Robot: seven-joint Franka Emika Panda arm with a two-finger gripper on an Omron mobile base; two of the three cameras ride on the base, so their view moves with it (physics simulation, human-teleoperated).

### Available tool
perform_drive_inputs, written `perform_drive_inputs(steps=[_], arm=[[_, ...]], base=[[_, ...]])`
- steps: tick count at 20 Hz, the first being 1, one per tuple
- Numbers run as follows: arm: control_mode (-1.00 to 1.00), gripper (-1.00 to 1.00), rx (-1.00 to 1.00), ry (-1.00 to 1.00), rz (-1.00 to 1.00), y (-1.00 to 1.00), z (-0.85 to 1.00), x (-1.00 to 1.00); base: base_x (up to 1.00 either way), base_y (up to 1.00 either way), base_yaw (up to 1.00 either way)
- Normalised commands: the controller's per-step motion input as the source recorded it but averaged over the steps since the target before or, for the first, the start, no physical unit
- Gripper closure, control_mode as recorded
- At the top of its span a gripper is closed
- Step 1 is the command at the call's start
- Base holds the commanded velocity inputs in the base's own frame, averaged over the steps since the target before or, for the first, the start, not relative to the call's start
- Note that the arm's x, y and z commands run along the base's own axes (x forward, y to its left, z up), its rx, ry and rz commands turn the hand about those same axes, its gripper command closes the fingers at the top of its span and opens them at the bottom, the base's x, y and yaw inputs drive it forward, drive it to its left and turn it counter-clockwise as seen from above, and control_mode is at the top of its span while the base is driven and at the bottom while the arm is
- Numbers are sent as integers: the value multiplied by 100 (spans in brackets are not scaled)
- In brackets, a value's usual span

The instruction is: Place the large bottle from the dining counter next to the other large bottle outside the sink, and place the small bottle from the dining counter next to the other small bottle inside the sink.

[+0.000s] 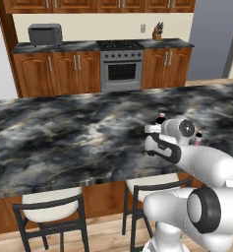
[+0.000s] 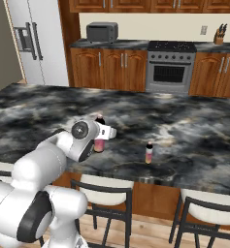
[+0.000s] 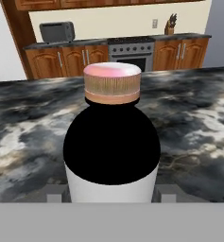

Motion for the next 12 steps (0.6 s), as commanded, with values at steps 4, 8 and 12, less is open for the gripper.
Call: perform_drive_inputs(steps=[4, 8, 12], arm=[[100, 100, 0, 0, 0, 0, 0, 0], [100, 100, 0, 0, 0, 0, 0, 0], [100, 100, 0, 0, 0, 0, 0, 0]], base=[[-1, 13, 0], [0, 57, 0], [-1, 82, 0]])
